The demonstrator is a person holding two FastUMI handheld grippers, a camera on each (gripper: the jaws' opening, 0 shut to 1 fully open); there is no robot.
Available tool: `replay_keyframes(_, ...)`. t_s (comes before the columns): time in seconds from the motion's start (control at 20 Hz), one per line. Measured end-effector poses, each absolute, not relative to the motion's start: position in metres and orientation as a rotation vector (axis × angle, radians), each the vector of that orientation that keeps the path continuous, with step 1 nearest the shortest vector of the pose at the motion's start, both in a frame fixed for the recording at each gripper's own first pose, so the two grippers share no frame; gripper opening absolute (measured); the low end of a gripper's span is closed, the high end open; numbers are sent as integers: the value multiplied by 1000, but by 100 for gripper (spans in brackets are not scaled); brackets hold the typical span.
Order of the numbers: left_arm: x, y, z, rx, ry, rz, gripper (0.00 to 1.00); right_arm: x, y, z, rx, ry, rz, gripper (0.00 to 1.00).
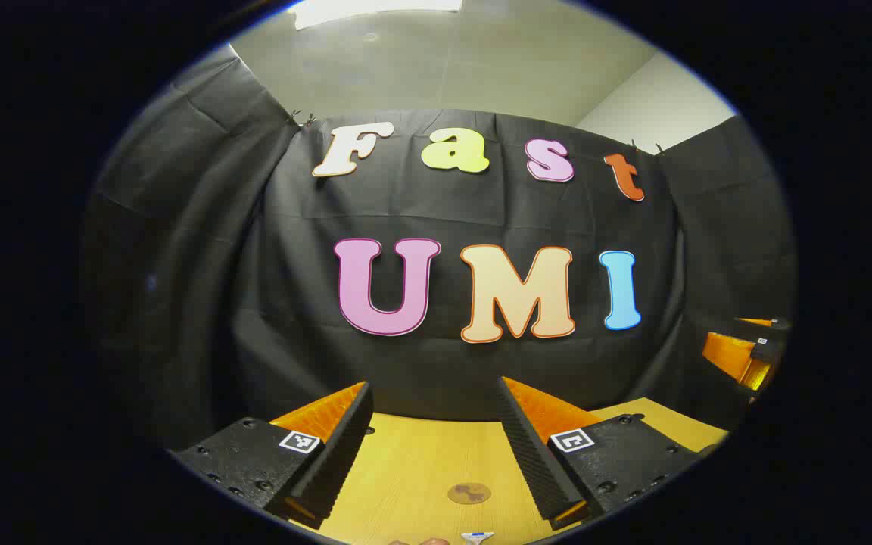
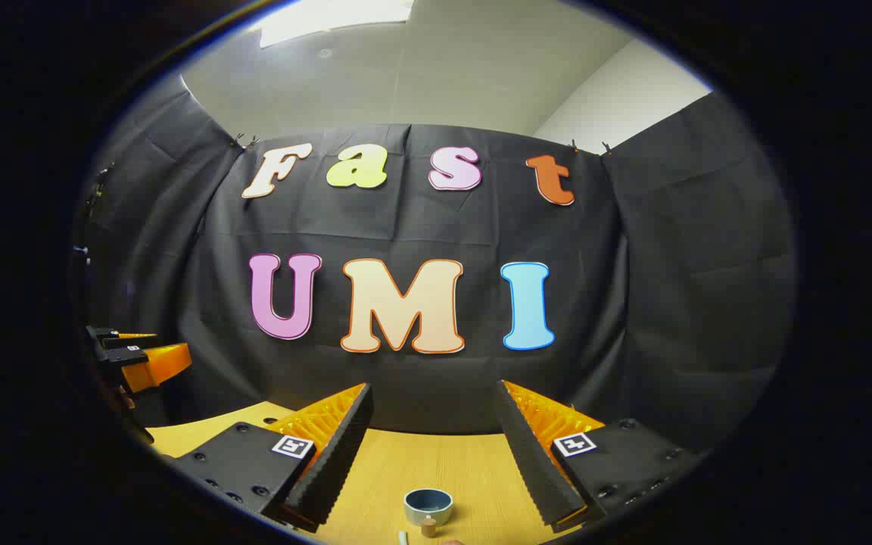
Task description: Put the toothbrush and toothpaste on the desktop into the cup, then pick up the cup and place it on the coaster on the desktop.
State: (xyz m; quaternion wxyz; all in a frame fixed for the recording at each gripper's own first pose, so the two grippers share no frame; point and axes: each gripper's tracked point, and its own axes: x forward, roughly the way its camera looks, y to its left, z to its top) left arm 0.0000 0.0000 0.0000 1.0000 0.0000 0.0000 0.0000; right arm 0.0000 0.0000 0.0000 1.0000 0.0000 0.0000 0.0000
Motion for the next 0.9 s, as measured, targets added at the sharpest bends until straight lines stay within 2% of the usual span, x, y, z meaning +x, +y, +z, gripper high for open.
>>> replay_keyframes(0.7,1,-6,4,23,-29,-15,94,3,6,-22,-22,44,47,96)
replay_keyframes(0.9,1,-6,5,29,-28,-8,94,1,15,-30,-44,66,91,99)
